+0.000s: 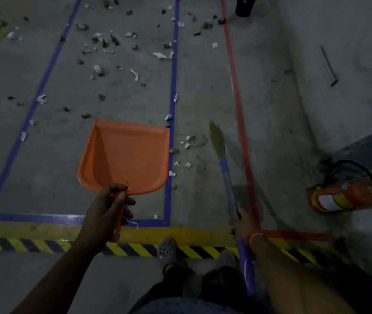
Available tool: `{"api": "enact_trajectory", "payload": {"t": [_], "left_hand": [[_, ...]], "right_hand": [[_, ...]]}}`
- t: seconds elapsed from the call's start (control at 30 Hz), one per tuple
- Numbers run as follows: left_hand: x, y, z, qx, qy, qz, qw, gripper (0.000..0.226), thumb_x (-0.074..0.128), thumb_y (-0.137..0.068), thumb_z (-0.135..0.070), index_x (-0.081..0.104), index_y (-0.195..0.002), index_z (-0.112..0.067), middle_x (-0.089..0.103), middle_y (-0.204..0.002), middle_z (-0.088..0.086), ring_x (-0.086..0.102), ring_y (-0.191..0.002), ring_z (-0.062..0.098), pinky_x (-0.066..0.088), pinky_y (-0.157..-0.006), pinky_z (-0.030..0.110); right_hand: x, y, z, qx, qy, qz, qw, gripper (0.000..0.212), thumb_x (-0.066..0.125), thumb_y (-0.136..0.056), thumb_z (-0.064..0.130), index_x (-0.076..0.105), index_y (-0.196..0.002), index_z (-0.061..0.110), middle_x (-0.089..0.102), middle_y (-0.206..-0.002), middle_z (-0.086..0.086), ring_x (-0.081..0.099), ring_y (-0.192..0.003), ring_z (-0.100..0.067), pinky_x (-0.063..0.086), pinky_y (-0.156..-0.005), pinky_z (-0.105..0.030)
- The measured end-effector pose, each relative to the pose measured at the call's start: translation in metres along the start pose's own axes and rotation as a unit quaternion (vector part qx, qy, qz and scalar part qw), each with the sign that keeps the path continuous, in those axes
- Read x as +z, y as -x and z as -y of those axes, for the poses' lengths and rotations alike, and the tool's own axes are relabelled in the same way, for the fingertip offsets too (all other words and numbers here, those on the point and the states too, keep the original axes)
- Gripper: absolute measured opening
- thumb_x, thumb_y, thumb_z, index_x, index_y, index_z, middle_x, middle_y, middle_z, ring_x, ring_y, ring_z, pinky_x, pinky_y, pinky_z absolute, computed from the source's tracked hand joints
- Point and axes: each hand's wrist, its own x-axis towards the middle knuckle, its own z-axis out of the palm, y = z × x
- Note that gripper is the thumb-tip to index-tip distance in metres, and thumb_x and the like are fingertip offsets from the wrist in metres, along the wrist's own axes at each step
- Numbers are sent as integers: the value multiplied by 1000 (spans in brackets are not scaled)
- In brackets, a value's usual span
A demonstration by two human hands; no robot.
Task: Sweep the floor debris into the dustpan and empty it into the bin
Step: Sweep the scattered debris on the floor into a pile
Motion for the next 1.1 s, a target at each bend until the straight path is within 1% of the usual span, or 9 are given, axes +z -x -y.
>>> {"api": "enact_trajectory", "payload": {"t": [0.17,0.33,0.43,0.53,0.7,0.83,0.9,1.0,1.1], "left_hand": [[-8,-18,0,-17,7,-6,1000,17,50,-107,-17,60,-121,-17,71,-98,15,67,-67,28,55,-58,36],[-10,-31,1,-12,9,-16,1000,16,51,-106,-20,60,-119,-20,71,-98,14,66,-66,26,53,-56,35],[-10,-38,-4,-5,10,-18,1000,18,51,-106,-21,59,-121,-18,72,-98,13,65,-65,26,53,-57,37],[-9,-45,-6,-1,11,-29,1000,16,51,-106,-18,59,-121,-17,72,-96,13,64,-64,25,54,-56,31],[-7,-48,-10,-1,16,-33,999,16,51,-107,-18,59,-120,-19,72,-97,13,65,-63,23,53,-55,30],[-3,-49,-15,6,23,-36,999,14,51,-108,-17,59,-119,-20,72,-97,12,64,-62,23,53,-54,32],[-2,-49,-15,9,23,-36,999,15,50,-108,-17,59,-120,-18,71,-96,12,64,-62,23,53,-54,31],[-3,-49,-14,10,19,-34,999,15,50,-108,-17,59,-120,-18,71,-97,13,65,-63,24,54,-56,34],[-4,-45,-9,10,20,-40,999,16,50,-108,-15,59,-120,-20,71,-97,13,65,-63,24,53,-56,35]], "right_hand": [[26,-32,11,92,-43,-29,994,71,53,-94,-2,23,-153,22,57,-95,-9,52,-54,-23,48,-54,-34],[63,-76,43,128,-17,32,991,46,52,-95,0,44,-139,9,55,-92,-16,53,-60,-27,49,-48,-31],[86,-85,78,105,-1,84,991,51,51,-95,-2,41,-142,13,54,-98,-17,51,-62,-26,48,-44,-28],[96,-85,103,72,3,110,991,60,50,-94,-3,36,-147,19,57,-97,-17,53,-57,-24,49,-44,-28],[96,-64,91,16,8,85,996,70,54,-93,-1,27,-151,29,63,-102,-14,58,-59,-23,49,-50,-29],[97,-43,58,37,-7,45,998,75,57,-93,2,20,-153,26,64,-116,-15,56,-62,-23,52,-52,-31],[105,-35,44,65,-10,29,997,74,57,-93,6,20,-153,28,66,-108,-14,59,-66,-26,53,-55,-33],[121,-18,35,95,2,18,995,61,54,-93,6,34,-150,20,64,-86,-10,60,-66,-27,54,-56,-36],[138,-7,37,130,16,48,990,36,54,-94,4,54,-130,6,64,-94,-19,63,-74,-28,50,-55,-31]]}}
